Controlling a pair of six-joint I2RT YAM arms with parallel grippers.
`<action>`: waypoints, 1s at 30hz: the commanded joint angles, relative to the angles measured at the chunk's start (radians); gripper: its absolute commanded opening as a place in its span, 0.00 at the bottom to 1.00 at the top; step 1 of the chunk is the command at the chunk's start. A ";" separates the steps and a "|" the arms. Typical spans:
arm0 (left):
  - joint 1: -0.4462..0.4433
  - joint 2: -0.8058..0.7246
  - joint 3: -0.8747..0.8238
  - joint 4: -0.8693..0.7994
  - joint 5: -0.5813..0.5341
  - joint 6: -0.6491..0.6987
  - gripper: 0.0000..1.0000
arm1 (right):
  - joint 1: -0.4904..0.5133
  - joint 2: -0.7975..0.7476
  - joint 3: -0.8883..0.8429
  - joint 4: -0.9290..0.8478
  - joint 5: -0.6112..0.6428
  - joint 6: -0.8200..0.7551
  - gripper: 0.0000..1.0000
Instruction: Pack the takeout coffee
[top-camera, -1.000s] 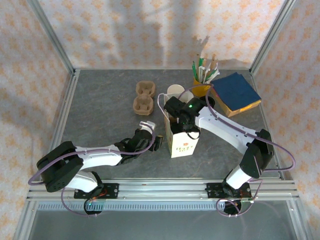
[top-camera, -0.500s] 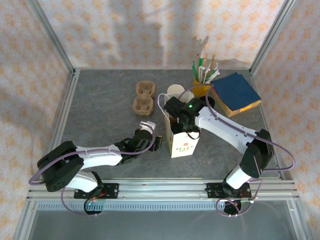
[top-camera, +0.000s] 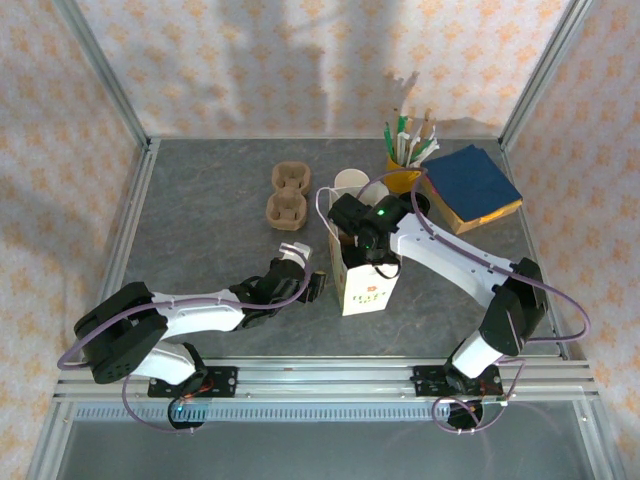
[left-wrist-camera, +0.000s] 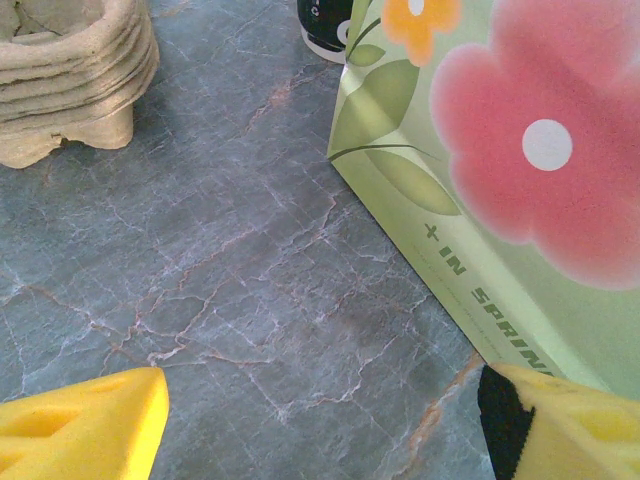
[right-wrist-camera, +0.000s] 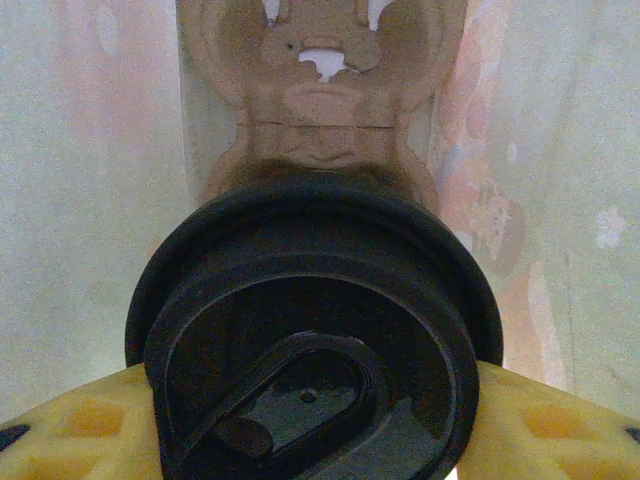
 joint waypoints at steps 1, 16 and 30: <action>-0.010 0.016 0.027 -0.003 -0.029 -0.010 0.83 | -0.004 0.009 -0.019 -0.008 0.033 0.013 0.48; -0.010 0.012 0.027 -0.008 -0.031 -0.010 0.83 | -0.004 0.030 -0.028 0.009 0.015 -0.002 0.48; -0.010 0.013 0.029 -0.008 -0.033 -0.005 0.83 | -0.004 0.056 -0.033 0.018 0.001 -0.014 0.48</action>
